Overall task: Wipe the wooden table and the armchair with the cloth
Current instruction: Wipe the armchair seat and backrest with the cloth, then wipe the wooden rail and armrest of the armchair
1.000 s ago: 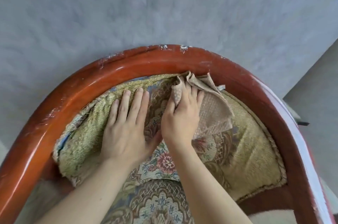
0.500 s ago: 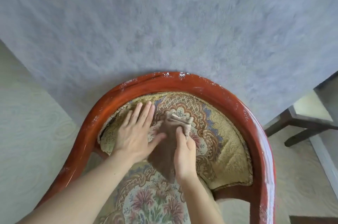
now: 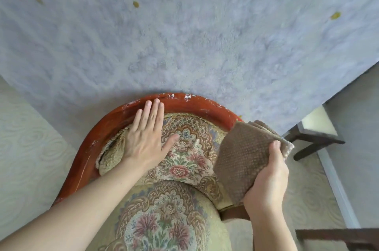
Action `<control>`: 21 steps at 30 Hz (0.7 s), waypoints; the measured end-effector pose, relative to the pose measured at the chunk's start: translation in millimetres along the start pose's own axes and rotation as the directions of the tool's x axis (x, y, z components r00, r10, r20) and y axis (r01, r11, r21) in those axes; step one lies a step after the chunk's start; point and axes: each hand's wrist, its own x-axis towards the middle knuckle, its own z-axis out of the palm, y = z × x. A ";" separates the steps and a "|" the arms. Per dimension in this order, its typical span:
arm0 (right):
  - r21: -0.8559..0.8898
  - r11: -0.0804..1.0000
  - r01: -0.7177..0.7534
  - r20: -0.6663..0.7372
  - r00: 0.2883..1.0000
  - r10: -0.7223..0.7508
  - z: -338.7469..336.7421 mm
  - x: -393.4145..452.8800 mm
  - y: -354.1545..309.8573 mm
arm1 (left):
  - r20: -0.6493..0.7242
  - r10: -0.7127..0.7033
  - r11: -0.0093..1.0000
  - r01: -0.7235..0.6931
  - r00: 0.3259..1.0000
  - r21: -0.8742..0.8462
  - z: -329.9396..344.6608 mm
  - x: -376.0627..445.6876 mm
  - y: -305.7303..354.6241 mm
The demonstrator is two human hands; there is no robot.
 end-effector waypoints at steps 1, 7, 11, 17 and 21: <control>-0.022 0.996 0.089 -0.041 0.995 -0.090 1.0 2.8 -9.1 | -0.019 -0.016 1.000 0.016 1.000 0.003 0.9 4.2 0.3; -0.488 0.706 0.513 -0.025 0.801 -0.599 23.6 35.8 -13.2 | 0.000 -0.034 0.999 0.034 0.999 -0.004 8.8 26.3 -14.8; -0.800 0.357 0.481 0.226 0.794 -0.564 48.9 66.5 28.8 | -0.037 0.020 1.000 -0.021 0.999 -0.019 16.4 31.4 -19.0; -0.817 0.328 0.474 0.210 0.774 -0.597 75.1 79.7 71.7 | -0.095 0.050 0.998 -0.054 0.994 -0.043 27.4 31.0 -22.8; -0.793 0.270 0.547 0.276 0.717 -0.640 94.1 73.0 86.1 | -0.109 0.061 0.996 -0.067 0.992 -0.057 30.2 31.7 -23.4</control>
